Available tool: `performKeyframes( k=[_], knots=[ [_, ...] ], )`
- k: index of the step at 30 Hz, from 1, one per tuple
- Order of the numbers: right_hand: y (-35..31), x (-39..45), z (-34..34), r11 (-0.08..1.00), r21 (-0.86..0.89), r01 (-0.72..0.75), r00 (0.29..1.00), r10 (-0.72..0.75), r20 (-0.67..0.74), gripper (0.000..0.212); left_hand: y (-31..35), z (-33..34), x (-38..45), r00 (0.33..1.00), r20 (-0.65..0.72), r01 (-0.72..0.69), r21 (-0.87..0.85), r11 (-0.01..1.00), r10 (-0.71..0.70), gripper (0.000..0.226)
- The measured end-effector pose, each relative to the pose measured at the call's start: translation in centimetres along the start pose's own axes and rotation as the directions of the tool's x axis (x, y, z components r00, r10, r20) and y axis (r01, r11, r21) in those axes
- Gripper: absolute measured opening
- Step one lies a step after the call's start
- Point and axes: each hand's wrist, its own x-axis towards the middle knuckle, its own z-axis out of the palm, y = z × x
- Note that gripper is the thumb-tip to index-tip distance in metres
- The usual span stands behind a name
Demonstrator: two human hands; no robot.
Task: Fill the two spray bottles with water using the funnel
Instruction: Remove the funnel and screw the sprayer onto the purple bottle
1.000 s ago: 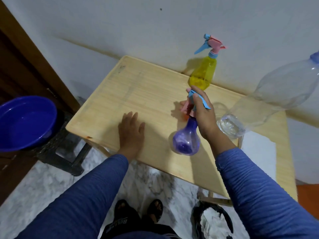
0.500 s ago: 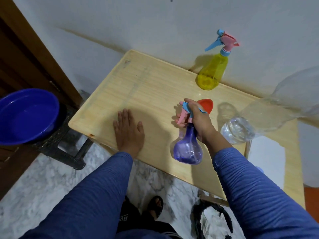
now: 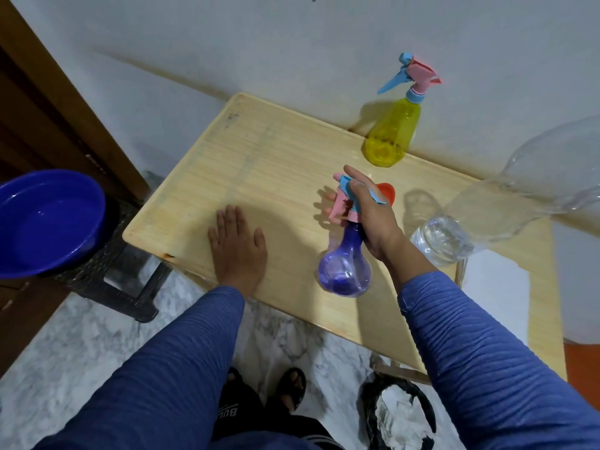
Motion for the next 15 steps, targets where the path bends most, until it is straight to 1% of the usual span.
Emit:
performKeyframes(
  k=[3, 5, 8, 10, 12, 13, 15],
  knots=[
    [-0.6, -0.3, 0.1, 0.997, -0.012, 0.080, 0.996, -0.079, 0.034, 0.034, -0.1, 0.1, 0.1, 1.000, 0.002, -0.007, 0.001, 1.000, 0.007, 0.063],
    [-1.2, -0.7, 0.0, 0.986, -0.093, 0.139, 0.989, -0.134, 0.058, 0.033, -0.2, 0.1, 0.0, 1.000, 0.003, -0.015, -0.002, 1.000, 0.015, 0.064],
    [-1.7, -1.7, -0.1, 0.939, -0.241, 0.245, 0.967, -0.219, 0.127, 0.029, -0.2, 0.0, -0.1, 1.000, 0.012, -0.027, 0.009, 1.000, 0.027, 0.064],
    [-1.6, -2.6, -0.5, 0.909, -0.271, 0.318, 0.943, -0.274, 0.186, 0.029, -0.3, 0.0, 0.0, 0.999, 0.019, -0.035, 0.012, 0.999, 0.034, 0.064],
    [-1.5, -3.5, -1.0, 0.893, -0.280, 0.353, 0.930, -0.302, 0.209, 0.029, -0.4, 0.0, 0.0, 0.998, 0.024, -0.054, 0.010, 0.998, 0.054, 0.063],
    [-1.3, -3.8, -1.2, 0.890, -0.288, 0.354, 0.931, -0.305, 0.202, 0.030, -0.4, 0.1, 0.0, 0.996, 0.026, -0.086, 0.006, 0.996, 0.086, 0.062],
    [-0.5, -4.4, -1.8, 0.902, -0.290, 0.319, 0.947, -0.291, 0.136, 0.030, -0.3, 0.3, -0.2, 0.977, 0.017, -0.211, -0.040, 0.977, 0.212, 0.060]
  ],
)
